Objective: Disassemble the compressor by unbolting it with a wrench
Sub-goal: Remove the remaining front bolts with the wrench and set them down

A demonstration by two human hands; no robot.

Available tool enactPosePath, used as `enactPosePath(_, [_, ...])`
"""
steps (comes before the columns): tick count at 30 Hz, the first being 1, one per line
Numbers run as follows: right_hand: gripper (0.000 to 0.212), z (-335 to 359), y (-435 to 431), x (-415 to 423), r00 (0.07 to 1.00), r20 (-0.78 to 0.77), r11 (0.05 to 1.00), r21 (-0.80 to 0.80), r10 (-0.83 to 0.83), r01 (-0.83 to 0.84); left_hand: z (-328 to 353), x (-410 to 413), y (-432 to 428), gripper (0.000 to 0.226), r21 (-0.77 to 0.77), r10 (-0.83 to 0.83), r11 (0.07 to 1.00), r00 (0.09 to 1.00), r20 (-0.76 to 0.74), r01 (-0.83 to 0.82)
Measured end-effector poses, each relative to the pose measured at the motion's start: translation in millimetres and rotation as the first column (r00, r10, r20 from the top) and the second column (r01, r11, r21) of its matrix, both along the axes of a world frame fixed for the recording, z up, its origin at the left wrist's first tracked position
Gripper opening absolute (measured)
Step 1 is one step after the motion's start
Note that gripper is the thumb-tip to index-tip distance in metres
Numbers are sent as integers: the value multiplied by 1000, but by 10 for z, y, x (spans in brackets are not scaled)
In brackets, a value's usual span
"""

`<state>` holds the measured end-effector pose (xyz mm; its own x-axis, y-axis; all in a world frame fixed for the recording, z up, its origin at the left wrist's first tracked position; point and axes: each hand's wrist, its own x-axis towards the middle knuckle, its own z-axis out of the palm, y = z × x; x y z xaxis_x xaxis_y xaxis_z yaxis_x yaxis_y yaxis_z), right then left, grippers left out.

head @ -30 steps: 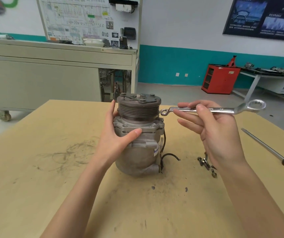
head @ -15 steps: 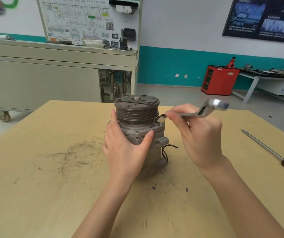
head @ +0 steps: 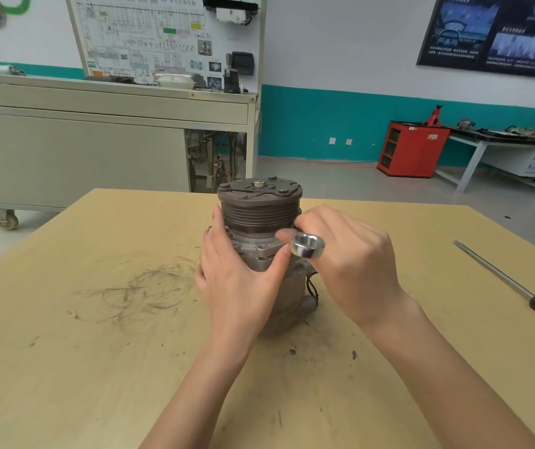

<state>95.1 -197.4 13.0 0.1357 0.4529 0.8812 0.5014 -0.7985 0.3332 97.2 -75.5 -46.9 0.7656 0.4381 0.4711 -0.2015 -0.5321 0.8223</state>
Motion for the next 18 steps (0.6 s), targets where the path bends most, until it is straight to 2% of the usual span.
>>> enactPosePath(5, [15, 26, 152, -55, 995, 21, 994, -56, -93, 95, 17, 7, 2, 98, -25, -31, 999, 999, -29, 30])
enactPosePath(8, [16, 13, 226, -49, 990, 57, 991, -34, -131, 133, 27, -8, -2, 100, -64, -38, 997, 999, -38, 36])
enactPosePath(12, [27, -50, 289, -38, 986, 102, 991, -18, -131, 134, 45, -18, -21, 77, -72, -47, 996, 999, 7, 47])
enactPosePath(15, [25, -90, 361, -21, 988, 85, 991, 3, -132, 132, 38, -23, -12, 94, -107, -68, 992, 998, -14, 66])
enactPosePath(18, [24, -115, 418, -3, 991, 42, 992, 32, -124, 123, 45, -32, -12, 91, -100, -68, 993, 998, -7, 67])
